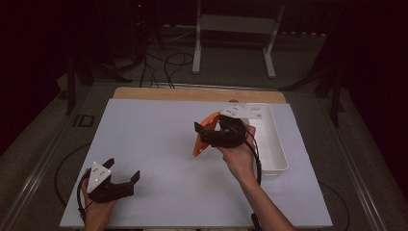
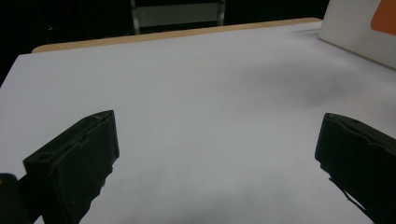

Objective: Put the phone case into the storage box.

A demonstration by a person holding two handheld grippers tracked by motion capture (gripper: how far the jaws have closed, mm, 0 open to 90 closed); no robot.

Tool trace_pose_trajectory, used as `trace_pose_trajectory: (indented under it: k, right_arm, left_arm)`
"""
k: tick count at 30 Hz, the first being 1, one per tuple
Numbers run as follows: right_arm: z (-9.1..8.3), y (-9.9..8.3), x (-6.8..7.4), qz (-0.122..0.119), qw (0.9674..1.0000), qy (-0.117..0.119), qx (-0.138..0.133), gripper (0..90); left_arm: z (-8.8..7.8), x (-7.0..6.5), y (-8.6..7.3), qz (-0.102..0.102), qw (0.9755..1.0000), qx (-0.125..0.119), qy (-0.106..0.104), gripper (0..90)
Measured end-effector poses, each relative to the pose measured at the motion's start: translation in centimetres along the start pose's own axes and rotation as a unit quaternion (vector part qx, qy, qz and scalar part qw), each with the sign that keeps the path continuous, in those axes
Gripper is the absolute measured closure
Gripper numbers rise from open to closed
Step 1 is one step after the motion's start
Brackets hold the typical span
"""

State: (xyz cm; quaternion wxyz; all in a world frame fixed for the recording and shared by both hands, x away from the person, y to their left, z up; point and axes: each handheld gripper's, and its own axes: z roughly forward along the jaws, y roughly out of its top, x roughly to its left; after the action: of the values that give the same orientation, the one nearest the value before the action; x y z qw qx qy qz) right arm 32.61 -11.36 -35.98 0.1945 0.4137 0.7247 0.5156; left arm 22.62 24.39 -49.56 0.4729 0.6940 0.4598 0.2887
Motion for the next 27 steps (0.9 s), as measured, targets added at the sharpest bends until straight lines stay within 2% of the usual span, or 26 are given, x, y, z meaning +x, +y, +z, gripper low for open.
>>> trace_pose_trajectory:
  k: [10,27]
  right_arm:
    - [0.3,0.7,-0.6,-0.006,0.9999,-0.016,-0.001,17.4]
    - [0.2,1.9,-2.0,-0.004,0.9991,-0.041,-0.011,17.4]
  left_arm:
    - [0.0,0.0,0.0,-0.003,1.0,-0.001,0.0,0.5]
    - [-0.1,0.1,0.0,-0.004,1.0,-0.002,0.0,0.5]
